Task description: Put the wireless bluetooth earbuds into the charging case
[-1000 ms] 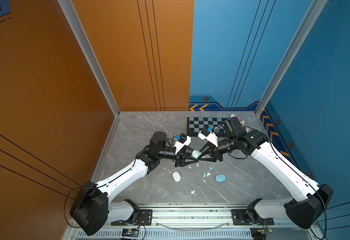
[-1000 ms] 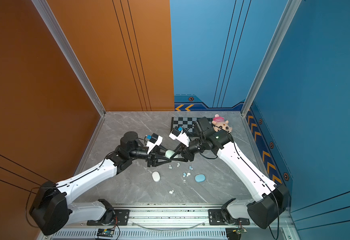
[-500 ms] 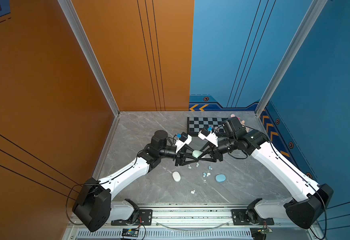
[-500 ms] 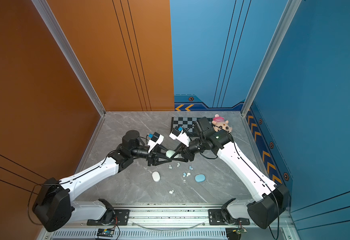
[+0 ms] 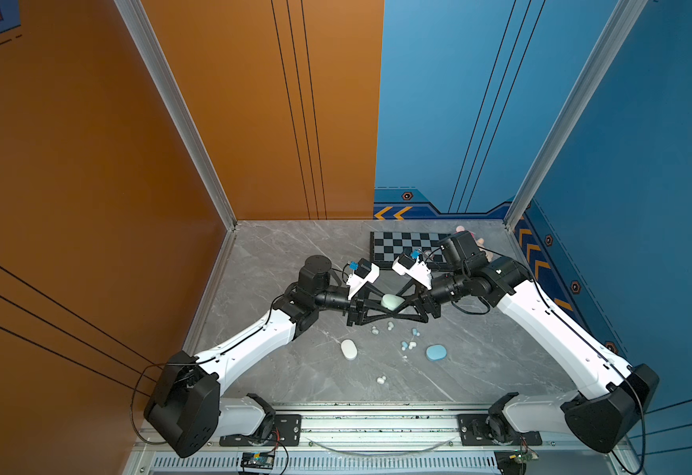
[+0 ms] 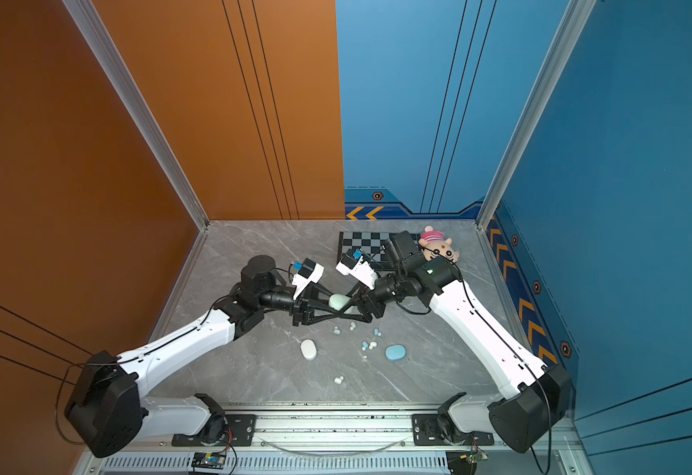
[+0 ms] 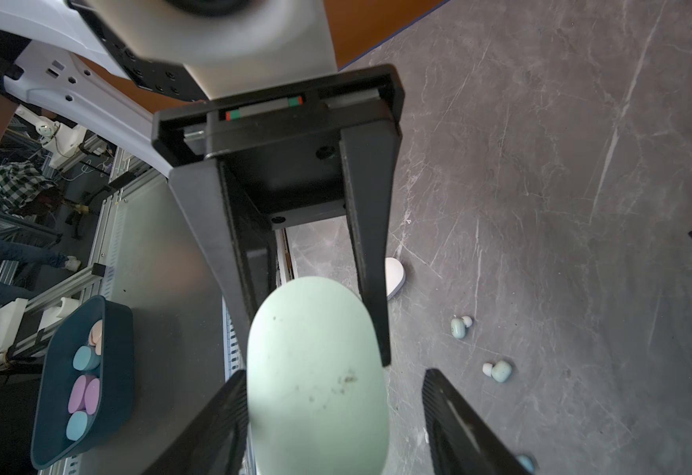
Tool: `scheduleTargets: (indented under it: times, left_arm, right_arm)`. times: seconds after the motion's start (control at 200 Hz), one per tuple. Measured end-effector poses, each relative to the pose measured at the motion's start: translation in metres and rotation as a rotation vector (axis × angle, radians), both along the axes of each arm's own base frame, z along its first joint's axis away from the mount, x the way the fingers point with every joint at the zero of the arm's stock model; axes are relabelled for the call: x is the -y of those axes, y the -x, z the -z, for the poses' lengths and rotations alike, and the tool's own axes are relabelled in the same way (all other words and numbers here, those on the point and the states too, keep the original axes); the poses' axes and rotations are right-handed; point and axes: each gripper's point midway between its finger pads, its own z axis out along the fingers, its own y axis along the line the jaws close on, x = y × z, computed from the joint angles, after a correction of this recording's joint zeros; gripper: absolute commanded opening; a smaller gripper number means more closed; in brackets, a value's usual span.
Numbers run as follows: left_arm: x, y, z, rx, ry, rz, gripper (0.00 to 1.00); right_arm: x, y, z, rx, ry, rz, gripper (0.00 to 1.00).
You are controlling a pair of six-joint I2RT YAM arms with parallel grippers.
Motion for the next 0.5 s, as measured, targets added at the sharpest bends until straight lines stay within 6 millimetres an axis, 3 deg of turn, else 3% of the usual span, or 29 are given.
scheduleTargets:
  times: [0.501]
  left_arm:
    - [-0.0005, -0.0029, 0.0004, 0.001, -0.002, -0.014, 0.0]
  right_arm:
    - [0.0055, -0.01, -0.0051, 0.004, -0.021, 0.057, 0.71]
